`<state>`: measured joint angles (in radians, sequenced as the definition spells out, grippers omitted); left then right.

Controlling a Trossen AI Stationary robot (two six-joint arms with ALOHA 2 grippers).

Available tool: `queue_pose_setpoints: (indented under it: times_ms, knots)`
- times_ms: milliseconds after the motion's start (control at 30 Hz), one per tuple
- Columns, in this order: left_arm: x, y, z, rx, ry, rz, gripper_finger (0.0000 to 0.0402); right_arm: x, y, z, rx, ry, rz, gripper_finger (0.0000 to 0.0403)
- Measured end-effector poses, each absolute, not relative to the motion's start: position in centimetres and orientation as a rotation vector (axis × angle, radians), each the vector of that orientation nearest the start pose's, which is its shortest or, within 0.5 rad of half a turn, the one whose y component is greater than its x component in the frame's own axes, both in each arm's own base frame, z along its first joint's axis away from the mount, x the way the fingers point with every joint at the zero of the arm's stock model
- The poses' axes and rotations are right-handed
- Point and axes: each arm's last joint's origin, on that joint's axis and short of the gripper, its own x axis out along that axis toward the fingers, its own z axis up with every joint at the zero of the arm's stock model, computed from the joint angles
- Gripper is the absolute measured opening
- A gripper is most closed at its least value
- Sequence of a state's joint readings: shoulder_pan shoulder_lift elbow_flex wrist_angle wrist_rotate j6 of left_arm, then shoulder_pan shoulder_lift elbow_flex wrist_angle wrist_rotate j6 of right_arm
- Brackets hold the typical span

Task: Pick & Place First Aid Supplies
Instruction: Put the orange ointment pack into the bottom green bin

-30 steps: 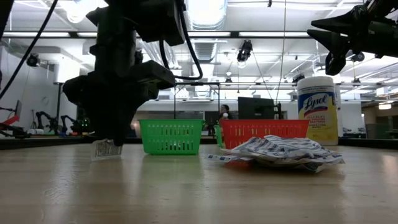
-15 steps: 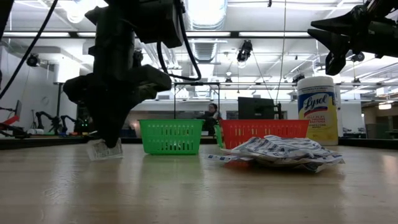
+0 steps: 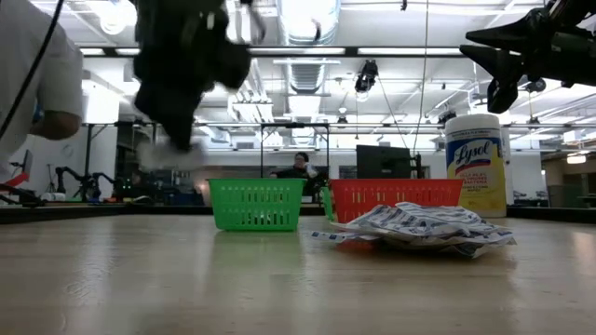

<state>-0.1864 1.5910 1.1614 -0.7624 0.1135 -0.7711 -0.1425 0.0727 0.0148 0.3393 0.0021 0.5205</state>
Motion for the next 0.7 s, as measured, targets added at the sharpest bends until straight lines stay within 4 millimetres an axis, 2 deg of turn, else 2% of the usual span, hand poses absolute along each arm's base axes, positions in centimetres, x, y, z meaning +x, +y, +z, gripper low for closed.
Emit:
queue_pose_setpoints:
  times_ms: [67, 167, 267, 400, 500, 700]
  knots:
    - [30.5, -6.1, 24.4, -0.565, 1.123, 0.115, 0.0000, 9.7, -1.4, 19.5, 0.496, -0.312, -0.067, 0.0080]
    - [31.0, -5.8, 26.3, -0.498, 0.920, 0.117, 0.0000, 9.7, -1.4, 19.5, 0.497, -0.311, -0.067, 0.0074]
    - [31.3, -5.2, 27.9, -0.447, 0.717, 0.256, 0.0000, 9.7, -1.4, 19.5, 0.496, -0.312, -0.067, 0.0070]
    - [31.0, -4.1, 29.3, -0.411, 0.503, 0.547, 0.0000, 9.7, -1.4, 19.5, 0.496, -0.312, -0.067, 0.0068]
    - [30.9, -3.1, 29.5, -0.432, 0.407, 0.712, 0.0000, 9.7, -1.4, 19.5, 0.496, -0.312, -0.067, 0.0072]
    - [31.8, -1.0, 28.2, -0.506, 0.413, 0.797, 0.0000, 9.7, -1.4, 19.5, 0.496, -0.312, -0.067, 0.0081]
